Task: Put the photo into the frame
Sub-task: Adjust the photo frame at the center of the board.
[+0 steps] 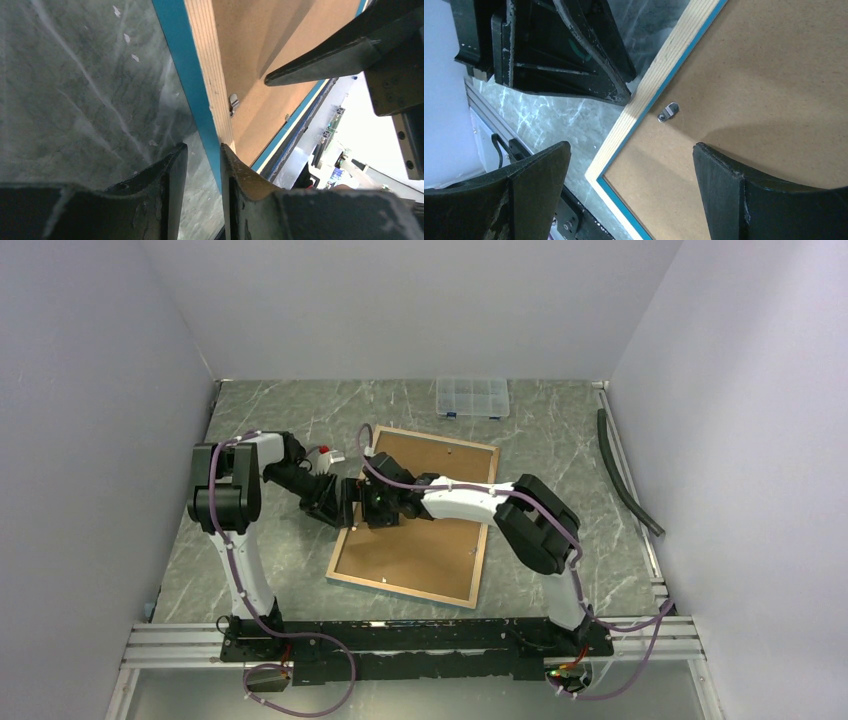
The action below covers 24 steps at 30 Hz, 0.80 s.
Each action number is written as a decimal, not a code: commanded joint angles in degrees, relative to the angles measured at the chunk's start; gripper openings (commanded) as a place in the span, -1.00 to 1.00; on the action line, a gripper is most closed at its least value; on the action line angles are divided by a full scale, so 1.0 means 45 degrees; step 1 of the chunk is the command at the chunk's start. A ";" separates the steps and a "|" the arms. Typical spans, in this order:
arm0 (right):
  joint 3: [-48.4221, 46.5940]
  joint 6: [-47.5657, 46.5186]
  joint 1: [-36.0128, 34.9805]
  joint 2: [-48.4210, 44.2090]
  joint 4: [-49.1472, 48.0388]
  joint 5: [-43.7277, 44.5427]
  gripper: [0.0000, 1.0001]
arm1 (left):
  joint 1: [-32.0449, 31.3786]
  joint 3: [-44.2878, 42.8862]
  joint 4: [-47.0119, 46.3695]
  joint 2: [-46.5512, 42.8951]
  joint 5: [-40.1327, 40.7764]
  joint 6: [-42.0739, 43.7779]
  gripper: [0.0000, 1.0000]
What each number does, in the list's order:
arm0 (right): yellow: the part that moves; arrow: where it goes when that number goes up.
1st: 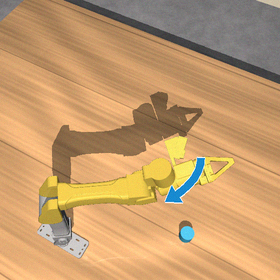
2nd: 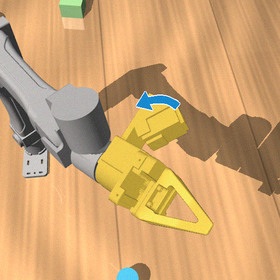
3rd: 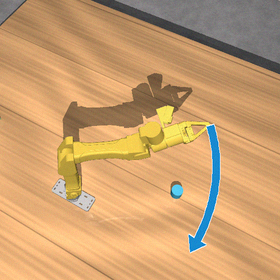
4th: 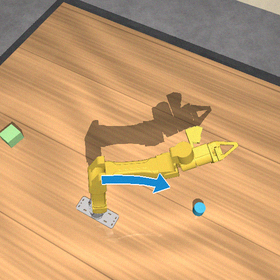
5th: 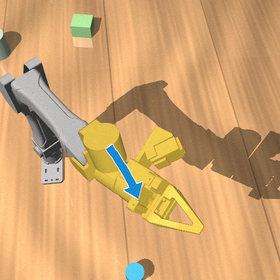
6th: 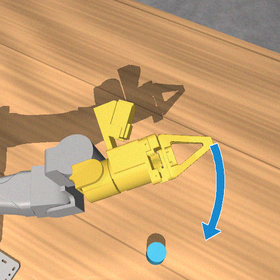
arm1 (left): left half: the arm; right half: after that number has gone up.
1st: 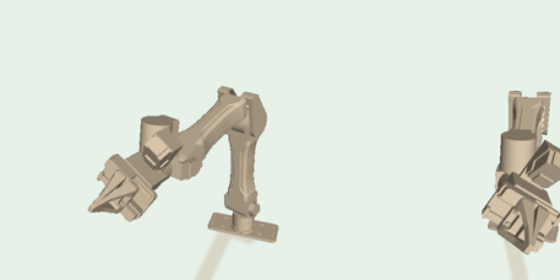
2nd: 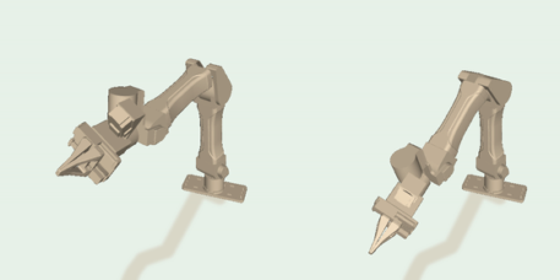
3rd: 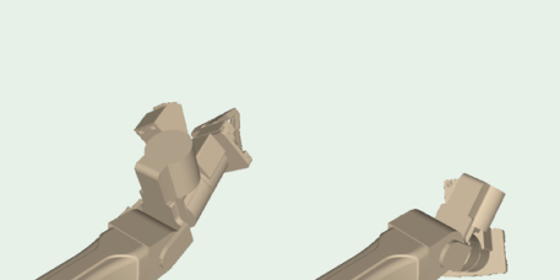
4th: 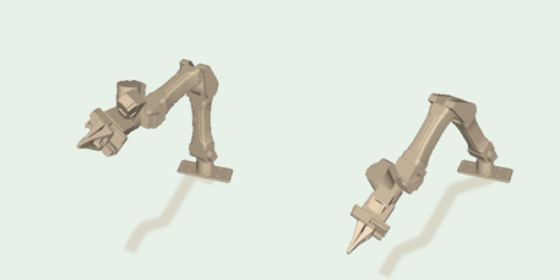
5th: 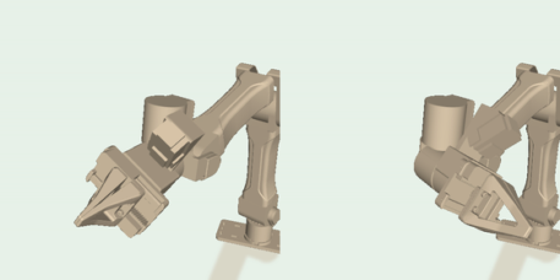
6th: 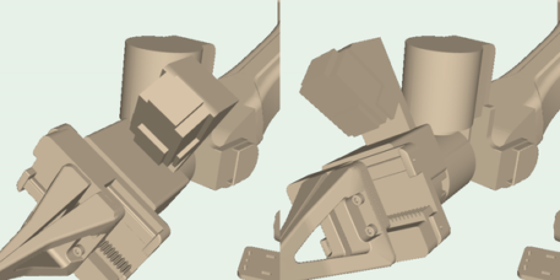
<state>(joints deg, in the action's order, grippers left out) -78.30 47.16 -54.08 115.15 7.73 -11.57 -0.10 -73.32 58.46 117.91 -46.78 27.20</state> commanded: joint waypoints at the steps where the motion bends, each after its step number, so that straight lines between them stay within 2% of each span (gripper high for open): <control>1: -0.0548 0.0297 -0.0172 0.0311 -0.0778 -0.0202 0.92 | -0.0111 0.0206 -0.0252 0.0056 -0.0575 0.0431 -0.29; 12: 0.0481 0.1791 -0.0178 0.0797 -0.2602 -0.0832 0.89 | -0.0303 0.0360 -0.0321 0.0034 -0.0539 0.0475 -0.64; 24: 0.0789 0.2586 -0.0112 0.1039 -0.3021 -0.1030 0.87 | -0.0474 0.0403 -0.0260 -0.0146 -0.0427 0.0596 -0.70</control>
<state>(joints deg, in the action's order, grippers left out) -75.35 57.58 -54.54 118.19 -4.82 -15.66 -0.82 -72.47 58.57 118.02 -49.25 27.83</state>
